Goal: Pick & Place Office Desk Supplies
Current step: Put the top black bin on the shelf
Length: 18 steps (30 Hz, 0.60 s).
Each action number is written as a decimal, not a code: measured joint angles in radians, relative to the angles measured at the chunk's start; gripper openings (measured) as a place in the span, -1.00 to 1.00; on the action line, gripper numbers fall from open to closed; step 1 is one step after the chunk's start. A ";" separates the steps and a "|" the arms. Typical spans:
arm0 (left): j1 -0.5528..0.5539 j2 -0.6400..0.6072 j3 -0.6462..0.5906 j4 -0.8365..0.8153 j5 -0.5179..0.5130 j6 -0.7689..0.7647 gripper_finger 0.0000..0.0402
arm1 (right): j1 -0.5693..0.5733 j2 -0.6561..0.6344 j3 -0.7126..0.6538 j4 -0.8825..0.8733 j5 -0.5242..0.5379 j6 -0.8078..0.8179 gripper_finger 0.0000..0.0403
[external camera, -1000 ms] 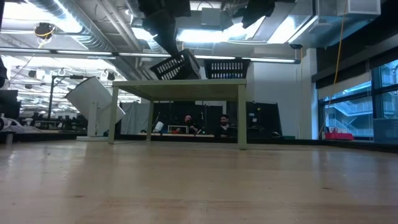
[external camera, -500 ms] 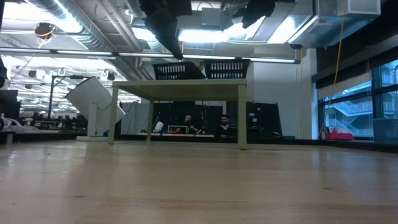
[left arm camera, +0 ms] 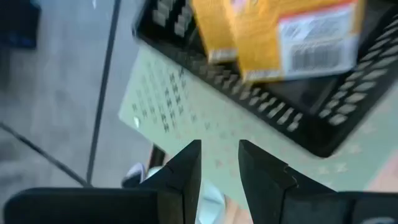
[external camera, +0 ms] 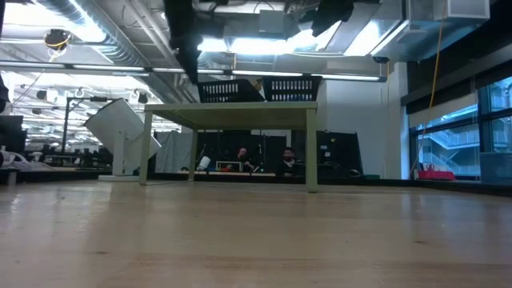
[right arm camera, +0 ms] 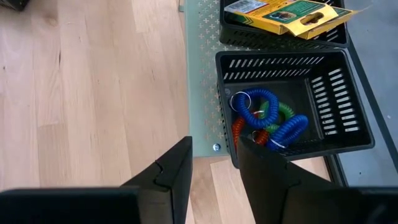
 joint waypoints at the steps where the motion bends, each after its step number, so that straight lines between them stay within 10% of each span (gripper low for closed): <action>1: 0.012 0.000 -0.017 -0.001 0.002 -0.010 -0.51 | 0.000 0.000 0.000 0.000 0.000 0.001 -0.35; 18: 0.013 0.000 -0.099 0.157 0.220 0.017 -0.57 | 0.000 0.000 0.000 -0.006 0.000 0.027 -0.35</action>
